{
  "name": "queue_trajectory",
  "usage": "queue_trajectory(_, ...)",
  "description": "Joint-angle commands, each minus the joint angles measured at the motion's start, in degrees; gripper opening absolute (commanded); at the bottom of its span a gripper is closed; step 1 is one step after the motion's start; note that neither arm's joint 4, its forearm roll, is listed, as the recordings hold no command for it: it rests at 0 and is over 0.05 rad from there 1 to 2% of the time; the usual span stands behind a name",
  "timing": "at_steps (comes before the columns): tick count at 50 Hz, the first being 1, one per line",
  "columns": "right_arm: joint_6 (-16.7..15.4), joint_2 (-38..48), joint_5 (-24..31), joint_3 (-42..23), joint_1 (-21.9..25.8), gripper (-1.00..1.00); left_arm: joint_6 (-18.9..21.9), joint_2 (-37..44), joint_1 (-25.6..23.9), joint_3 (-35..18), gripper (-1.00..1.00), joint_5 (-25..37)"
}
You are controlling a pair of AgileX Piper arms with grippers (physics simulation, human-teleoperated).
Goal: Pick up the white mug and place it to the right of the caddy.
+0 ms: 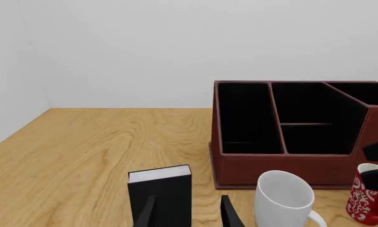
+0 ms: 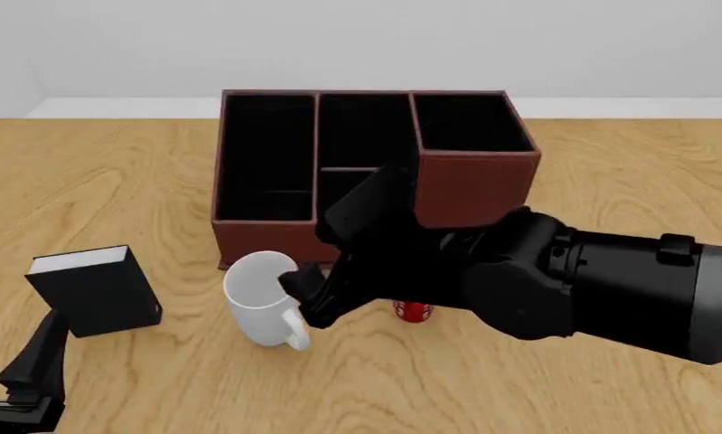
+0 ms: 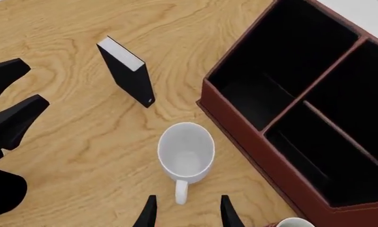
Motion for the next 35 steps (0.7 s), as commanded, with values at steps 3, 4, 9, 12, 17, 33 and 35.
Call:
queue_trajectory(3,1.58,2.44,-1.43,-0.01,0.87,1.00,0.00,0.00,0.00,0.00,1.00,0.00)
queue_trajectory(4,1.66,2.68,-1.61,0.08,0.83,1.00,0.00,0.00,0.00,0.00,1.00,0.00)
queue_trajectory(9,2.27,3.83,-2.68,0.44,0.93,1.00,0.00,0.00,0.00,0.00,1.00,0.00)
queue_trajectory(12,2.64,4.17,-2.99,0.43,0.85,1.00,0.00,0.00,0.00,0.00,1.00,0.00)
queue_trajectory(17,3.23,5.16,-3.53,0.38,0.94,1.00,0.00,0.00,0.00,0.00,1.00,0.00)
queue_trajectory(33,5.29,9.73,-5.93,0.25,0.71,1.00,0.00,0.00,0.00,0.00,1.00,0.00)
queue_trajectory(35,5.61,10.38,-6.31,0.29,0.81,1.00,0.00,0.00,0.00,0.00,1.00,0.00)
